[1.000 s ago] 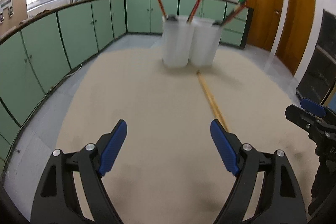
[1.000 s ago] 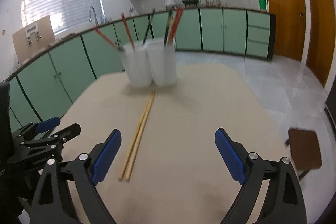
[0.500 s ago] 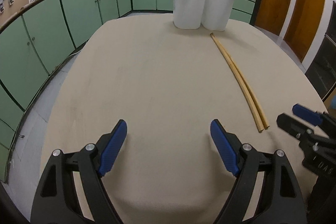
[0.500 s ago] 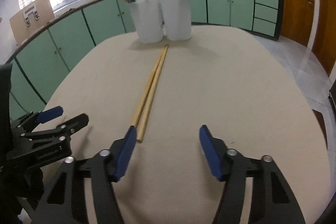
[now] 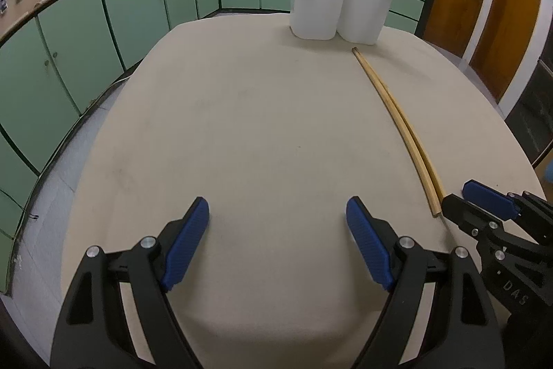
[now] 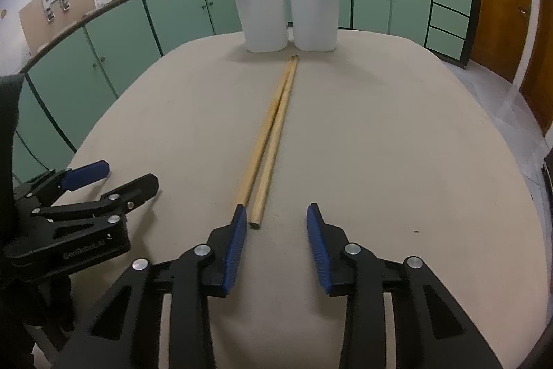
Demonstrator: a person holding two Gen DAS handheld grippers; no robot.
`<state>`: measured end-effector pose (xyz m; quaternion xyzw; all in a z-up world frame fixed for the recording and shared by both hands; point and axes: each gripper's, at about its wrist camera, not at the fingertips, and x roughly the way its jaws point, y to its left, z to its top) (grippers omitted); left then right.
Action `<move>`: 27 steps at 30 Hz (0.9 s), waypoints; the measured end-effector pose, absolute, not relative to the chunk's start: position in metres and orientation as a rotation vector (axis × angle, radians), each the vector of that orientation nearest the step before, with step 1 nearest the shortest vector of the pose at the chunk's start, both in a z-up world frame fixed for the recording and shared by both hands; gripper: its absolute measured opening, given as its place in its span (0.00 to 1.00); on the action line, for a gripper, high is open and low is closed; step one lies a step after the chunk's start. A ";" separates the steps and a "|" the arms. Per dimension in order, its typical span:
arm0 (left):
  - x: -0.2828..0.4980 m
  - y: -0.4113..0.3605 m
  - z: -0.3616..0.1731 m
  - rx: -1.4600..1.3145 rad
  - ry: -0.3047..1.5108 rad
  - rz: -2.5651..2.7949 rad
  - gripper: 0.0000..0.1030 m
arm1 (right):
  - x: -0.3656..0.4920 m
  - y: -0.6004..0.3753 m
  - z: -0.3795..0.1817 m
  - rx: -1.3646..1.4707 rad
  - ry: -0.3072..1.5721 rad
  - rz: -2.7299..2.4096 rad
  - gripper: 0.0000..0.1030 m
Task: Organize utensils
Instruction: 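Close the right gripper on a plain wooden chopstick, then close the left gripper on the other plain wooden chopstick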
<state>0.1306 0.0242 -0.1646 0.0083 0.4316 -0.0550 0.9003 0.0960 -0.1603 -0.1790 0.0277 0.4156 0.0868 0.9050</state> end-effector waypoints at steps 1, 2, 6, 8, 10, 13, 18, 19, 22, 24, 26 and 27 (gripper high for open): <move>0.131 0.025 -0.165 0.012 0.894 -0.111 0.77 | 0.096 -0.158 -0.179 0.044 0.861 0.177 0.33; 0.130 0.025 -0.165 0.009 0.895 -0.112 0.77 | 0.097 -0.157 -0.179 0.038 0.861 0.175 0.32; 0.132 0.024 -0.165 0.007 0.895 -0.111 0.77 | 0.098 -0.153 -0.180 0.025 0.865 0.175 0.28; 0.132 0.024 -0.164 0.008 0.895 -0.111 0.77 | 0.099 -0.153 -0.181 0.022 0.866 0.174 0.23; 0.131 0.024 -0.164 0.012 0.896 -0.113 0.78 | 0.100 -0.153 -0.181 0.023 0.868 0.176 0.17; 0.131 0.023 -0.163 0.018 0.894 -0.113 0.78 | 0.100 -0.155 -0.181 0.031 0.870 0.193 0.08; 0.132 0.020 -0.163 0.032 0.894 -0.111 0.78 | 0.099 -0.159 -0.181 0.059 0.864 0.198 0.07; 0.132 0.019 -0.163 0.037 0.893 -0.112 0.78 | 0.098 -0.160 -0.181 0.064 0.861 0.197 0.07; 0.131 0.014 -0.162 0.051 0.886 -0.117 0.78 | 0.095 -0.166 -0.179 0.063 0.844 0.174 0.07; 0.131 0.011 -0.161 0.045 0.883 -0.125 0.77 | 0.094 -0.170 -0.178 0.060 0.839 0.160 0.07; 0.129 0.006 -0.160 0.043 0.881 -0.138 0.77 | 0.092 -0.178 -0.178 0.070 0.837 0.144 0.06; 0.129 0.002 -0.159 0.042 0.882 -0.147 0.77 | 0.091 -0.182 -0.177 0.075 0.836 0.138 0.06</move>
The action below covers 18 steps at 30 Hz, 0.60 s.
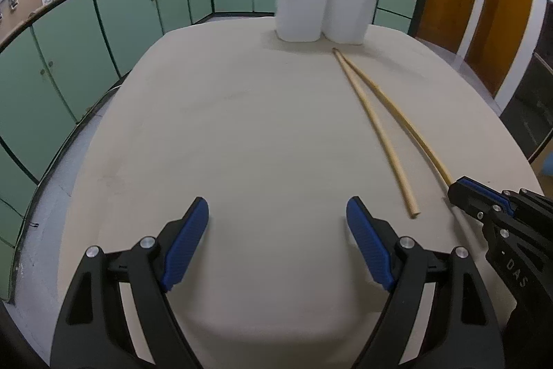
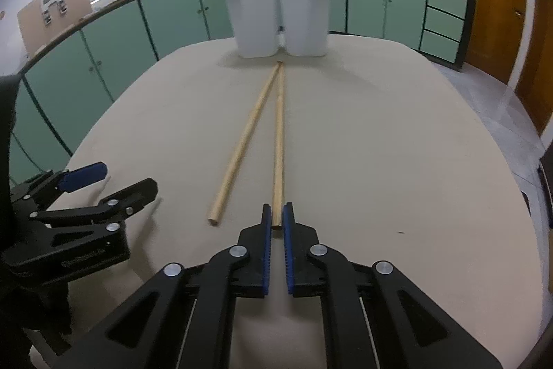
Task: Organize utensils
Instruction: 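Close the left gripper on the other plain wooden chopstick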
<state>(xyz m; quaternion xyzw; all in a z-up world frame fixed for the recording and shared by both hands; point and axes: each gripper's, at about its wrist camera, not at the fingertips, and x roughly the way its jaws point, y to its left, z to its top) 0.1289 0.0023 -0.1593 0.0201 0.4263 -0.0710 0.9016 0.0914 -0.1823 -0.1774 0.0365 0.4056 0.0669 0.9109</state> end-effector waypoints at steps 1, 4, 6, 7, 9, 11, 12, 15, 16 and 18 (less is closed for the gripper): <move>0.128 -0.001 -0.159 0.040 0.882 -0.154 0.76 | 0.090 -0.188 -0.177 0.081 0.833 0.126 0.06; 0.127 -0.013 -0.157 0.036 0.878 -0.182 0.74 | 0.089 -0.202 -0.177 0.092 0.828 0.098 0.06; 0.126 -0.023 -0.156 0.034 0.877 -0.206 0.73 | 0.089 -0.211 -0.177 0.104 0.829 0.083 0.06; 0.125 -0.028 -0.156 0.033 0.877 -0.216 0.73 | 0.088 -0.215 -0.177 0.110 0.828 0.075 0.06; 0.124 -0.038 -0.157 0.041 0.876 -0.230 0.72 | 0.088 -0.224 -0.178 0.120 0.828 0.060 0.06; 0.124 -0.046 -0.159 0.052 0.881 -0.239 0.70 | 0.088 -0.232 -0.178 0.134 0.828 0.053 0.06; 0.125 -0.050 -0.160 0.054 0.887 -0.244 0.68 | 0.088 -0.234 -0.179 0.138 0.828 0.050 0.06; 0.128 -0.059 -0.165 0.058 0.906 -0.250 0.64 | 0.088 -0.242 -0.179 0.150 0.825 0.041 0.06; 0.128 -0.061 -0.166 0.062 0.908 -0.249 0.62 | 0.088 -0.244 -0.180 0.155 0.825 0.039 0.06; 0.129 -0.066 -0.166 0.073 0.905 -0.245 0.60 | 0.089 -0.246 -0.180 0.161 0.825 0.039 0.06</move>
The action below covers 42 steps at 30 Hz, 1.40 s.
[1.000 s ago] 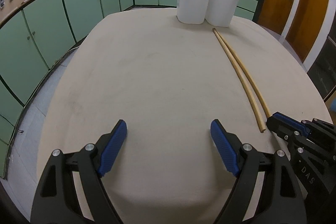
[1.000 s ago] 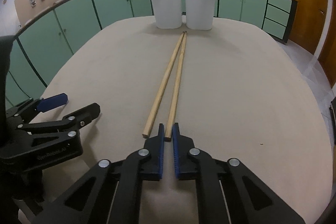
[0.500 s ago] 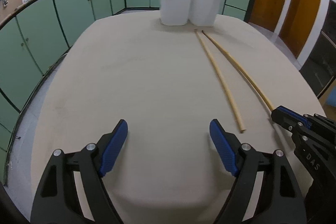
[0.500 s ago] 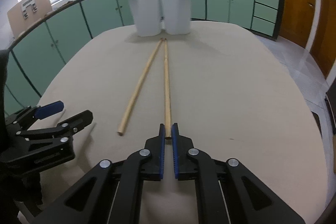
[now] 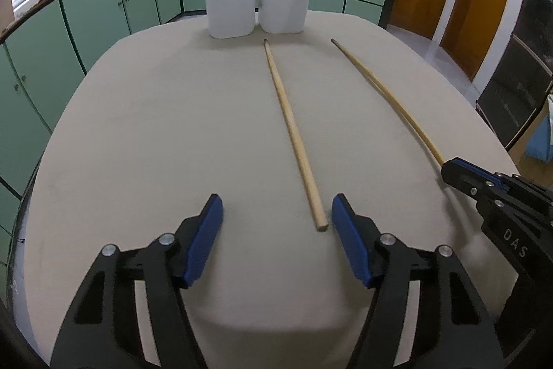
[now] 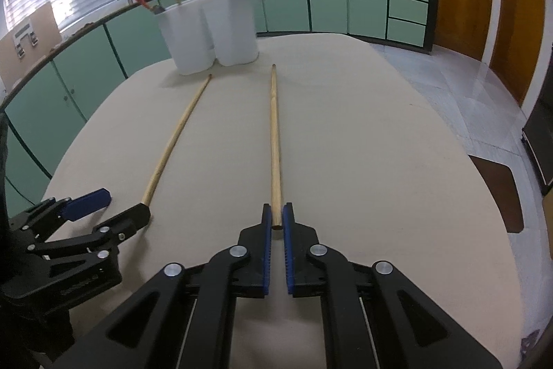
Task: Organize utensils
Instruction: 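Close the left gripper on the other plain wooden chopstick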
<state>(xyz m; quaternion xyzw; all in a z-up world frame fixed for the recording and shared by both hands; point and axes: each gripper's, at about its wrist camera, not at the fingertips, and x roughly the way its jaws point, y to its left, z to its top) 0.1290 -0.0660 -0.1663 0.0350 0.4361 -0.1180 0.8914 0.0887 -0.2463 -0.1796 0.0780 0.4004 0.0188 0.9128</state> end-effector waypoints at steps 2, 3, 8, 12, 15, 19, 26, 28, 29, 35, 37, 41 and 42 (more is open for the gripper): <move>0.129 -0.068 -0.166 0.077 0.905 -0.238 0.55 | 0.090 -0.248 -0.180 0.166 0.825 0.041 0.06; 0.129 -0.070 -0.166 0.080 0.904 -0.234 0.51 | 0.091 -0.248 -0.181 0.167 0.826 0.042 0.06; 0.126 -0.074 -0.165 0.082 0.899 -0.242 0.27 | 0.092 -0.246 -0.182 0.172 0.831 0.051 0.06; 0.124 -0.076 -0.164 0.089 0.893 -0.242 0.09 | 0.092 -0.245 -0.183 0.173 0.832 0.054 0.06; 0.124 -0.075 -0.164 0.090 0.891 -0.239 0.07 | 0.092 -0.245 -0.183 0.173 0.832 0.052 0.06; 0.123 -0.074 -0.163 0.084 0.889 -0.239 0.06 | 0.092 -0.244 -0.183 0.169 0.829 0.051 0.06; 0.121 -0.072 -0.157 0.082 0.877 -0.237 0.06 | 0.086 -0.245 -0.176 0.155 0.801 0.045 0.06; 0.119 -0.072 -0.153 0.090 0.865 -0.237 0.06 | 0.084 -0.246 -0.172 0.151 0.790 0.044 0.06; 0.118 -0.072 -0.150 0.092 0.859 -0.238 0.06 | 0.083 -0.246 -0.170 0.151 0.784 0.044 0.06; 0.110 -0.068 -0.126 0.109 0.807 -0.246 0.06 | 0.080 -0.250 -0.150 0.144 0.740 0.047 0.06; 0.108 -0.065 -0.115 0.108 0.784 -0.248 0.06 | 0.078 -0.251 -0.140 0.135 0.717 0.047 0.06; 0.105 -0.061 -0.090 0.099 0.730 -0.257 0.06 | 0.077 -0.252 -0.121 0.128 0.675 0.054 0.06; 0.105 -0.059 -0.083 0.094 0.714 -0.260 0.06 | 0.077 -0.252 -0.116 0.126 0.665 0.055 0.06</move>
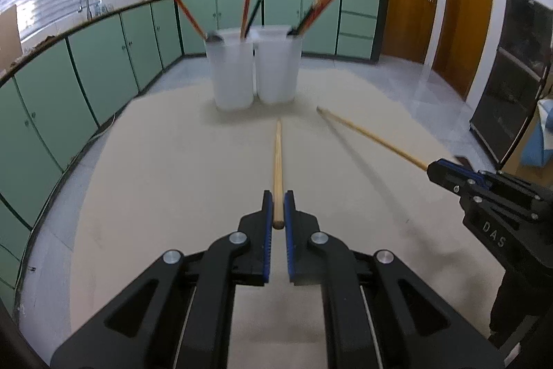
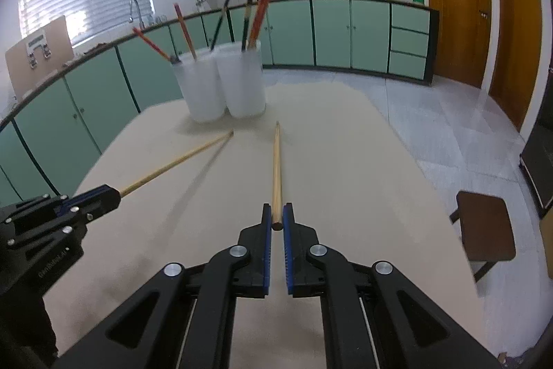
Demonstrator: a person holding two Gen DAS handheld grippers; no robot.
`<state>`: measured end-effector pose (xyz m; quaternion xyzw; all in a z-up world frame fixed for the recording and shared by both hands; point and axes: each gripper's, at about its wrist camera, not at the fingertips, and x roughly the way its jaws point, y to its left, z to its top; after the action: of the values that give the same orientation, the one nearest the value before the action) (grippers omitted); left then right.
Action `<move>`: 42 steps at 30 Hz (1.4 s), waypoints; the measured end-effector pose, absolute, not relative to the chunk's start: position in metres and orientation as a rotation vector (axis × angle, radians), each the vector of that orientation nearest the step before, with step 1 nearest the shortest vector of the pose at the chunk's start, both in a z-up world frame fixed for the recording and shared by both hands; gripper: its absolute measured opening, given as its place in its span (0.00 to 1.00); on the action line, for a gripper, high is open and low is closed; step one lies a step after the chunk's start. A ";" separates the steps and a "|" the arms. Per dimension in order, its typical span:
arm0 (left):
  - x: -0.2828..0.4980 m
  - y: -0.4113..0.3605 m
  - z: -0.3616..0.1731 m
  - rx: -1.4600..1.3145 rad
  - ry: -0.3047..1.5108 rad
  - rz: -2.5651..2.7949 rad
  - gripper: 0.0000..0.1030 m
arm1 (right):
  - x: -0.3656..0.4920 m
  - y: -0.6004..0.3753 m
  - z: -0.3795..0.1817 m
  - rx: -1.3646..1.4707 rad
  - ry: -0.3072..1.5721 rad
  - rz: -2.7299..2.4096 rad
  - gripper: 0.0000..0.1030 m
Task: Organize utensils
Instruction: 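Carry both wooden chopsticks into the white cup and open both grippers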
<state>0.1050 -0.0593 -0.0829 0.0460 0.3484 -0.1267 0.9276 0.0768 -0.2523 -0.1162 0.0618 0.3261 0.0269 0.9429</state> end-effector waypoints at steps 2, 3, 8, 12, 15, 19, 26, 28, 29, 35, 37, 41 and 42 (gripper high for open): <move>0.105 -0.057 -0.071 0.089 0.685 -0.263 0.06 | 0.077 -0.253 -0.107 0.120 0.644 0.057 0.06; 0.105 -0.057 -0.064 0.085 0.668 -0.265 0.06 | 0.077 -0.252 -0.103 0.116 0.633 0.058 0.06; 0.107 -0.054 -0.034 0.081 0.594 -0.271 0.06 | 0.079 -0.252 -0.079 0.092 0.578 0.068 0.06; 0.113 -0.051 -0.011 0.082 0.533 -0.272 0.06 | 0.085 -0.251 -0.057 0.079 0.535 0.087 0.06; 0.120 -0.048 0.003 0.082 0.503 -0.277 0.06 | 0.093 -0.251 -0.040 0.071 0.511 0.104 0.06; 0.135 -0.048 0.021 0.083 0.478 -0.294 0.06 | 0.108 -0.250 -0.015 0.059 0.492 0.144 0.06; 0.152 -0.042 0.038 0.057 0.474 -0.331 0.06 | 0.129 -0.242 0.017 0.024 0.492 0.211 0.06; 0.153 -0.041 0.041 0.055 0.469 -0.337 0.06 | 0.131 -0.240 0.023 0.020 0.492 0.229 0.06; 0.154 -0.040 0.043 0.053 0.467 -0.342 0.06 | 0.133 -0.239 0.027 0.018 0.490 0.239 0.06; 0.158 -0.033 0.058 0.043 0.438 -0.353 0.06 | 0.143 -0.235 0.050 0.021 0.456 0.263 0.06; 0.165 -0.031 0.069 0.036 0.414 -0.354 0.06 | 0.150 -0.236 0.063 0.034 0.428 0.271 0.06; 0.180 -0.028 0.096 0.034 0.347 -0.338 0.06 | 0.166 -0.235 0.093 0.046 0.356 0.267 0.06; 0.185 -0.027 0.105 0.034 0.324 -0.332 0.06 | 0.171 -0.235 0.100 0.052 0.339 0.269 0.06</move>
<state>0.1850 -0.0275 0.1049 0.0167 0.1604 -0.1644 0.9731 0.1708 -0.2351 0.1001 0.0260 0.1681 0.1333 0.9764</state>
